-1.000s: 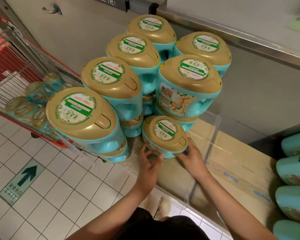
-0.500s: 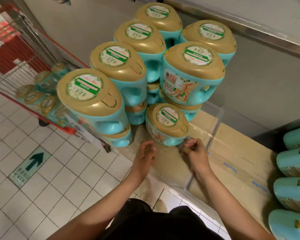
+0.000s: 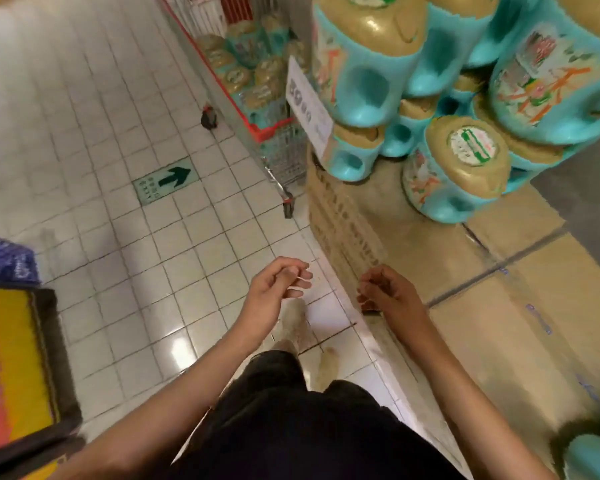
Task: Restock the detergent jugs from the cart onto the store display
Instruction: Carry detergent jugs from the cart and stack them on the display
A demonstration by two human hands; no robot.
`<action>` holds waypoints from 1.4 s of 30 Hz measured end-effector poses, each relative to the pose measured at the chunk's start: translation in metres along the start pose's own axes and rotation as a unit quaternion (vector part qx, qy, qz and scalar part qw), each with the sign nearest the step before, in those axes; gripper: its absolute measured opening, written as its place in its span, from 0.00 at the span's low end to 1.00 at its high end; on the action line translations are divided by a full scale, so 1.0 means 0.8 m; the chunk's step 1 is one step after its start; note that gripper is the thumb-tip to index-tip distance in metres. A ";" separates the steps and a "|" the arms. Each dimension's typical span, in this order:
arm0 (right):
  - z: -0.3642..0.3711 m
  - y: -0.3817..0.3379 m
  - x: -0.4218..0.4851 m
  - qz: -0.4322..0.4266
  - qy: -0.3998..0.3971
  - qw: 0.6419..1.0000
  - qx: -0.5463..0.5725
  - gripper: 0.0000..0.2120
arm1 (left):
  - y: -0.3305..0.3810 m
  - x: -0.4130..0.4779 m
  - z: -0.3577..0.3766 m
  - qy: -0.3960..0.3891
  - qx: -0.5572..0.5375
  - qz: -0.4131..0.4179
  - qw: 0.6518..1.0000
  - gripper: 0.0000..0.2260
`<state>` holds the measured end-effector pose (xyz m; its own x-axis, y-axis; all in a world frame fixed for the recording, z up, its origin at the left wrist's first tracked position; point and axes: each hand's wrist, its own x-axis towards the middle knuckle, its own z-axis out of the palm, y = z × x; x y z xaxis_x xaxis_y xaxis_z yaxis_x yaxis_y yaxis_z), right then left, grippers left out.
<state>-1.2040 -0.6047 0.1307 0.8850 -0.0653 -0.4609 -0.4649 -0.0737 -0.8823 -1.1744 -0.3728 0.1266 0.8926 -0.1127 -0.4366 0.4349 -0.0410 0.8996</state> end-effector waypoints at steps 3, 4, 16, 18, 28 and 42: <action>0.044 -0.001 0.001 -0.003 -0.050 0.997 -0.052 0.03 | -0.027 -0.045 -0.061 0.064 -0.023 -0.018 0.998 0.10; 0.059 -0.001 0.005 -0.008 -0.065 0.995 -0.074 0.04 | -0.034 -0.058 -0.082 0.090 -0.031 -0.027 0.995 0.10; 0.304 -0.066 0.121 -0.014 -0.196 0.960 -0.200 0.04 | -0.038 -0.046 -0.362 0.253 -0.094 -0.054 0.961 0.11; 0.330 -0.080 0.142 -0.010 -0.186 0.962 -0.197 0.06 | -0.021 -0.012 -0.397 0.241 -0.083 -0.048 0.966 0.12; 0.400 -0.171 0.296 0.013 -0.079 0.992 -0.096 0.03 | 0.095 0.218 -0.527 0.170 -0.029 0.021 0.985 0.13; 0.553 -0.443 0.713 -0.044 -0.086 0.995 -0.013 0.05 | 0.253 0.512 -0.698 0.198 0.011 -0.026 0.980 0.11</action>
<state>-0.5240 -0.1757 0.1386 0.9127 0.1131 -0.3927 -0.3831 -0.0980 -0.9185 -0.6538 0.1275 0.1228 0.8474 0.2848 -0.4481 0.4821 -0.0593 0.8741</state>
